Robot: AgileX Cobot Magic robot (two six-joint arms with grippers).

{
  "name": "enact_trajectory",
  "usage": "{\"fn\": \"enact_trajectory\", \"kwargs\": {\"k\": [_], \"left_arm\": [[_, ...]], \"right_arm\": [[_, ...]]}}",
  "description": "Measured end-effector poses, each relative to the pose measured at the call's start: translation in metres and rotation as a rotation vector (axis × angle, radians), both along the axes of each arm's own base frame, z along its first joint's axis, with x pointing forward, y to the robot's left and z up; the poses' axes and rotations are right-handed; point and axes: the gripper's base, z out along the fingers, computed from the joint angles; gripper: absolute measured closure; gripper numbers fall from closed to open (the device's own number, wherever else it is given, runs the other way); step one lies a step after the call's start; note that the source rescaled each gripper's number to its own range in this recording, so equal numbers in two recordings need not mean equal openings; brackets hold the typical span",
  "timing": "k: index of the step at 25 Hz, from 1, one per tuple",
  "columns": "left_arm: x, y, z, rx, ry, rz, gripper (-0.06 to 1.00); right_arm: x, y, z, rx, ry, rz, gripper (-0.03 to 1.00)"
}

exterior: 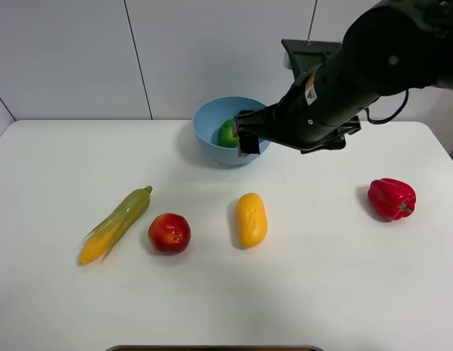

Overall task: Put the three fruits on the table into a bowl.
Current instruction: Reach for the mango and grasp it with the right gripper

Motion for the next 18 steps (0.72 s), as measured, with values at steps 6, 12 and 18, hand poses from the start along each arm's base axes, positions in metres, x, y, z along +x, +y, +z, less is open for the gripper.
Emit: {"fn": "enact_trajectory", "kwargs": {"k": [6, 12, 18], "left_arm": [[0.0, 0.0, 0.0, 0.0, 0.0, 0.0, -0.05], [0.0, 0.0, 0.0, 0.0, 0.0, 0.0, -0.05], [0.0, 0.0, 0.0, 0.0, 0.0, 0.0, -0.06]], "right_arm": [[0.011, 0.014, -0.043, -0.04, 0.131, -0.021, -0.03], [0.016, 0.024, -0.07, -0.032, 0.214, -0.045, -0.03], [0.018, 0.027, -0.085, -0.051, 0.254, -0.054, -0.03]]}}
